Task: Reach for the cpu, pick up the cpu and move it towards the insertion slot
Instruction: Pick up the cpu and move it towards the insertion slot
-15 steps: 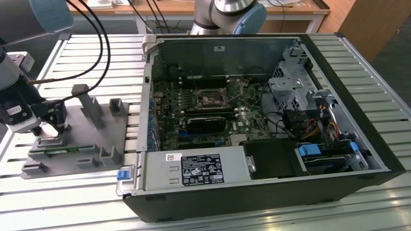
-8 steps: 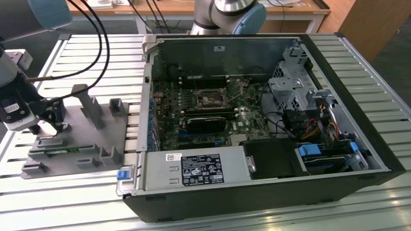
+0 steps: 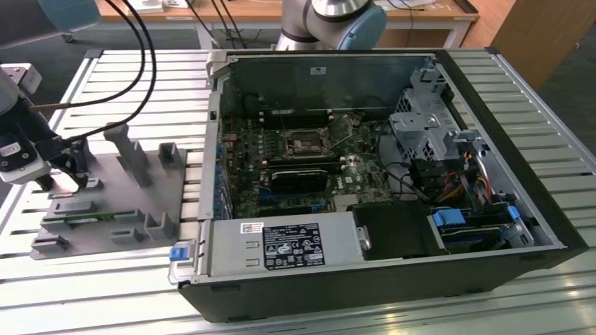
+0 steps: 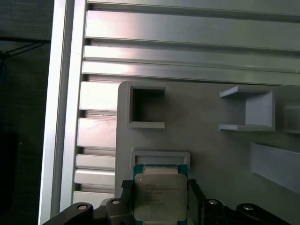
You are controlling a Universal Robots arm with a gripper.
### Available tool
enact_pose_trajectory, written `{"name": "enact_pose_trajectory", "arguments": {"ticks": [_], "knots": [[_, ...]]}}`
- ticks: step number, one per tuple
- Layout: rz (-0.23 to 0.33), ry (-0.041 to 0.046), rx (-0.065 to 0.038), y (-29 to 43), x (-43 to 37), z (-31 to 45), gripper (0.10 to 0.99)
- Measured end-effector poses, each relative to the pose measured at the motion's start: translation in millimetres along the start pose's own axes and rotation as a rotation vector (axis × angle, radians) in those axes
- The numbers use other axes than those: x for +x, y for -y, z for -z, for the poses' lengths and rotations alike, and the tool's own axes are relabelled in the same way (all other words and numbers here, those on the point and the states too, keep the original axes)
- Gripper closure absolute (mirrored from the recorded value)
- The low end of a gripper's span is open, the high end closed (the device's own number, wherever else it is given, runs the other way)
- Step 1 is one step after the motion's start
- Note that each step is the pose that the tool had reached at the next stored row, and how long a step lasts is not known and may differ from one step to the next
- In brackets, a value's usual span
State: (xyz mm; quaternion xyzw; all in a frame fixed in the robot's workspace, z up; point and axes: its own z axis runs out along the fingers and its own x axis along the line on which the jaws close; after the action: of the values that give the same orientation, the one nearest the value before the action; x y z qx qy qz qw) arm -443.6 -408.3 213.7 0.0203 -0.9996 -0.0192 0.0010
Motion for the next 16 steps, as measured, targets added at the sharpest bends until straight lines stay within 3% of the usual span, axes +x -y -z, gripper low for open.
{"name": "enact_pose_trajectory", "arguments": {"ticks": [9,16], "knots": [[0.000,0.0000,0.000,-0.4,0.0,11.6,0.545],[0.000,0.0002,0.000,-0.6,0.0,15.6,0.545]]}}
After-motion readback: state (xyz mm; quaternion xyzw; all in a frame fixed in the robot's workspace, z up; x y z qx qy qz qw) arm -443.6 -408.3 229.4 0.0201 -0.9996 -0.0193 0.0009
